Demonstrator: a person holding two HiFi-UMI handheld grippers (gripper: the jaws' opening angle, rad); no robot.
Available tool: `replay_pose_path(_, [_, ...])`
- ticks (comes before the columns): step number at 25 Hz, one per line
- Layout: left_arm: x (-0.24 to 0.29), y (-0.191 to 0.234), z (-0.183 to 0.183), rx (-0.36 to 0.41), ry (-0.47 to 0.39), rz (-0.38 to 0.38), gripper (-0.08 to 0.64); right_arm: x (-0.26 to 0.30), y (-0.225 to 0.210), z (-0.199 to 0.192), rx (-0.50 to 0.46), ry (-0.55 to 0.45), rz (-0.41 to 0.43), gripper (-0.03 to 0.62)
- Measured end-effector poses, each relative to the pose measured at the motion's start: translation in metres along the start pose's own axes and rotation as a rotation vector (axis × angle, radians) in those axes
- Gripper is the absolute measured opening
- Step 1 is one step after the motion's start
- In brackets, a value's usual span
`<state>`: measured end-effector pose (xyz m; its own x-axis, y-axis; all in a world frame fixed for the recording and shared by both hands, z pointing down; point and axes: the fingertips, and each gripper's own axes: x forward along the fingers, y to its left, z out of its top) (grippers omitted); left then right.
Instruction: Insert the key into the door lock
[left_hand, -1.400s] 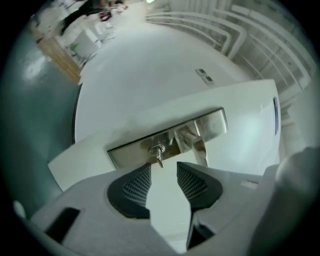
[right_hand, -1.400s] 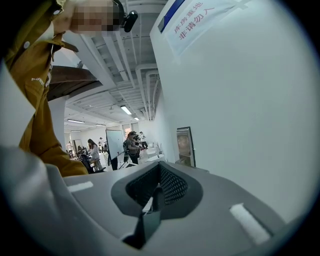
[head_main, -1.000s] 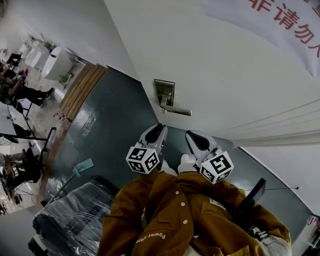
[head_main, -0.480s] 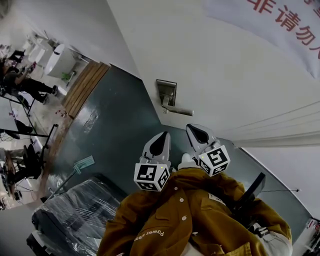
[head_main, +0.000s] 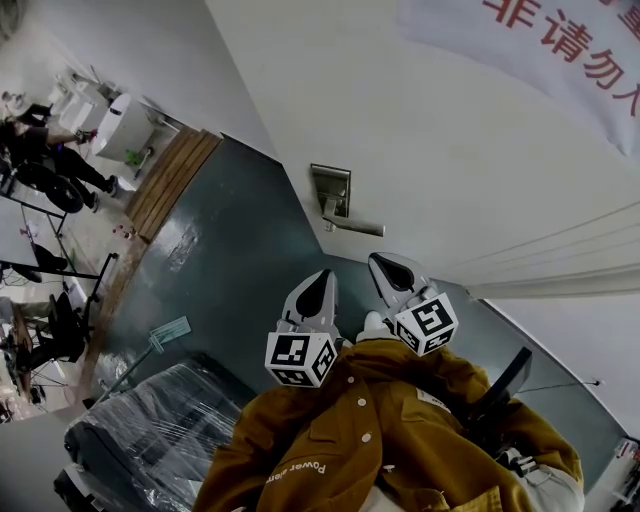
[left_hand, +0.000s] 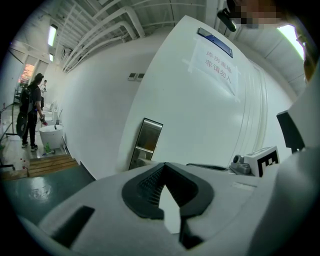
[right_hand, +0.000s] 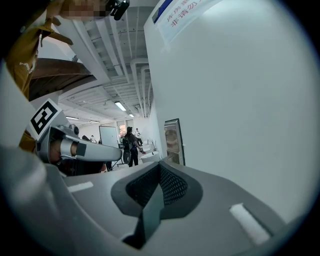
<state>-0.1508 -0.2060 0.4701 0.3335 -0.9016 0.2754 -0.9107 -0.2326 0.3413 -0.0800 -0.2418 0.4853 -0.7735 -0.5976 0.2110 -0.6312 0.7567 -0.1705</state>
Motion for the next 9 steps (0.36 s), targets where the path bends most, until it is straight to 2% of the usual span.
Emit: replay_pose_path(9, [-0.0010, 0.0002, -0.0043, -0.024, 0.002, -0.004, 0.003, -0.0024, 0.0016, -0.0041, 0.000, 0.007, 0.005, 0.005])
